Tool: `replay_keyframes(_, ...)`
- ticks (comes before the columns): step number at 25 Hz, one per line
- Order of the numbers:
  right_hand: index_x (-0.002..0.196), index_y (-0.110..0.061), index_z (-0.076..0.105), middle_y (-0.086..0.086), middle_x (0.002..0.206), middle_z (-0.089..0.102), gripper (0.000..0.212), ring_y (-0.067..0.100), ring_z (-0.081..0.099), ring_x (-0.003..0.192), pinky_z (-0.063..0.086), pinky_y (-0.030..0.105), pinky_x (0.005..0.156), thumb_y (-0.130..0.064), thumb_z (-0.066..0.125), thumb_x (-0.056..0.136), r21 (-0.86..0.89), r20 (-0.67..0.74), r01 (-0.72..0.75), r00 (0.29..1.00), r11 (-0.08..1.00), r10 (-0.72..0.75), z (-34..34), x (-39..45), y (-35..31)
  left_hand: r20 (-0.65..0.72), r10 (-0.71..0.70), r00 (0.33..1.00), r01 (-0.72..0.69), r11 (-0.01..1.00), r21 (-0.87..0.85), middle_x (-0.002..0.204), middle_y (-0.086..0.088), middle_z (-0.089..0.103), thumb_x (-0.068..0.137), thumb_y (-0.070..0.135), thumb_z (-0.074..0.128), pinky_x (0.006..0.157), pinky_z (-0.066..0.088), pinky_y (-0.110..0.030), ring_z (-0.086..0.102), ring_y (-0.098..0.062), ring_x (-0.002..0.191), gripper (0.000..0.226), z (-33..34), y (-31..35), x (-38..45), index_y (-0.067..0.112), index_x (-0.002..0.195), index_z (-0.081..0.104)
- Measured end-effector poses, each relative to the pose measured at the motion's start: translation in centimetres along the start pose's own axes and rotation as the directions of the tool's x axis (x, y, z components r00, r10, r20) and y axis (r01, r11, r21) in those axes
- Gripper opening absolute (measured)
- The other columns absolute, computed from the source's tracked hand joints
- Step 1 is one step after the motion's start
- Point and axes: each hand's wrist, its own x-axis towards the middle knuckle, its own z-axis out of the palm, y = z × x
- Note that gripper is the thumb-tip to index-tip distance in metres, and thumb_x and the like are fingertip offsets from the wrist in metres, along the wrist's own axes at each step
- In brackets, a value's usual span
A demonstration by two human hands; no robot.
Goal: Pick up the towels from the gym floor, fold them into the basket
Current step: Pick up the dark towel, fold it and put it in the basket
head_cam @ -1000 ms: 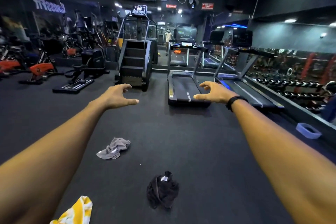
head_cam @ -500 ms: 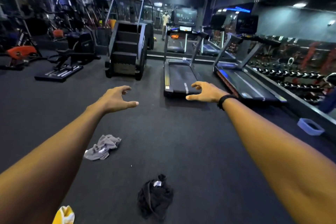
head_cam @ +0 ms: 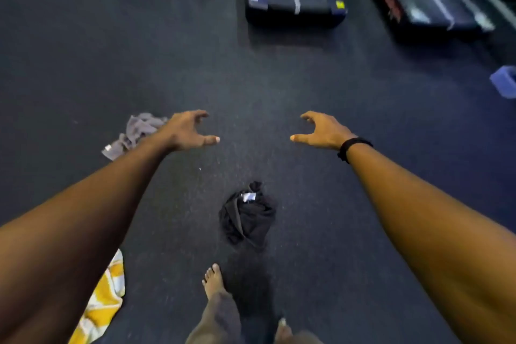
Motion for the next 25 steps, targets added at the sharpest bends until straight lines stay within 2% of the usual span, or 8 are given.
replay_keyframes(6, 0.146, -0.021, 0.033, 0.006, 0.153, 0.033, 0.080, 0.029, 0.037, 0.137, 0.037, 0.049, 0.108, -0.056, 0.065, 0.082, -0.102, 0.202, -0.066, 0.976, 0.993, 0.085, 16.9, 11.3, 6.0, 0.184, -0.067, 0.981, 0.066, 0.998, 0.007, 0.134, -0.013, 0.057, 0.074, 0.043, 0.077, 0.105, 0.041, -0.035, 0.054, -0.025, 0.123, 0.077, 13.3, -9.5, 11.1, 0.011, 0.138, 0.047)
replay_keyframes(10, 0.146, -0.021, 0.034, 0.006, 0.153, 0.032, 0.074, 0.030, 0.038, 0.135, 0.038, 0.048, 0.104, -0.053, 0.062, 0.086, -0.139, 0.284, -0.043, 0.955, 0.989, 0.082, 29.1, 15.9, 10.6, 0.270, -0.104, 0.957, 0.110, 0.994, -0.009, 0.136, -0.012, 0.055, 0.074, 0.044, 0.077, 0.104, 0.041, -0.035, 0.052, -0.026, 0.125, 0.081, 23.3, -15.1, 15.3, 0.011, 0.140, 0.044)
replay_keyframes(14, 0.142, -0.021, 0.039, 0.004, 0.150, 0.035, 0.063, 0.029, 0.043, 0.131, 0.041, 0.046, 0.100, -0.048, 0.061, 0.089, -0.162, 0.396, -0.037, 0.913, 0.986, 0.100, 44.9, 19.6, 17.5, 0.338, -0.180, 0.924, 0.199, 0.980, -0.024, 0.137, -0.009, 0.054, 0.074, 0.045, 0.077, 0.103, 0.039, -0.035, 0.050, -0.027, 0.126, 0.082, 37.0, -22.5, 18.9, 0.013, 0.141, 0.043)
replay_keyframes(18, 0.140, -0.020, 0.041, 0.006, 0.147, 0.035, 0.061, 0.030, 0.042, 0.130, 0.042, 0.046, 0.096, -0.045, 0.063, 0.088, -0.225, 0.469, -0.002, 0.876, 0.974, 0.110, 56.8, 21.1, 23.0, 0.368, -0.240, 0.898, 0.276, 0.960, -0.047, 0.139, -0.009, 0.052, 0.077, 0.038, 0.076, 0.103, 0.036, -0.029, 0.049, -0.024, 0.127, 0.077, 47.1, -27.8, 20.1, 0.013, 0.141, 0.043)
replay_keyframes(23, 0.138, -0.019, 0.035, 0.009, 0.142, 0.030, 0.086, 0.036, 0.038, 0.125, 0.041, 0.052, 0.095, -0.054, 0.076, 0.071, -0.319, 0.464, 0.058, 0.880, 0.946, 0.102, 67.6, 21.3, 25.2, 0.405, -0.265, 0.875, 0.295, 0.955, -0.013, 0.140, -0.007, 0.051, 0.078, 0.042, 0.074, 0.104, 0.036, -0.035, 0.047, -0.026, 0.128, 0.078, 54.3, -32.6, 21.7, 0.019, 0.144, 0.038)
replay_keyframes(25, 0.137, -0.019, 0.035, 0.010, 0.143, 0.029, 0.078, 0.035, 0.038, 0.123, 0.040, 0.051, 0.097, -0.042, 0.076, 0.075, -0.381, 0.403, 0.058, 0.909, 0.923, 0.109, 70.0, 21.2, 25.0, 0.397, -0.245, 0.885, 0.270, 0.963, -0.009, 0.141, -0.008, 0.049, 0.079, 0.039, 0.075, 0.104, 0.037, -0.037, 0.046, -0.027, 0.129, 0.080, 55.2, -33.4, 21.9, 0.019, 0.145, 0.035)
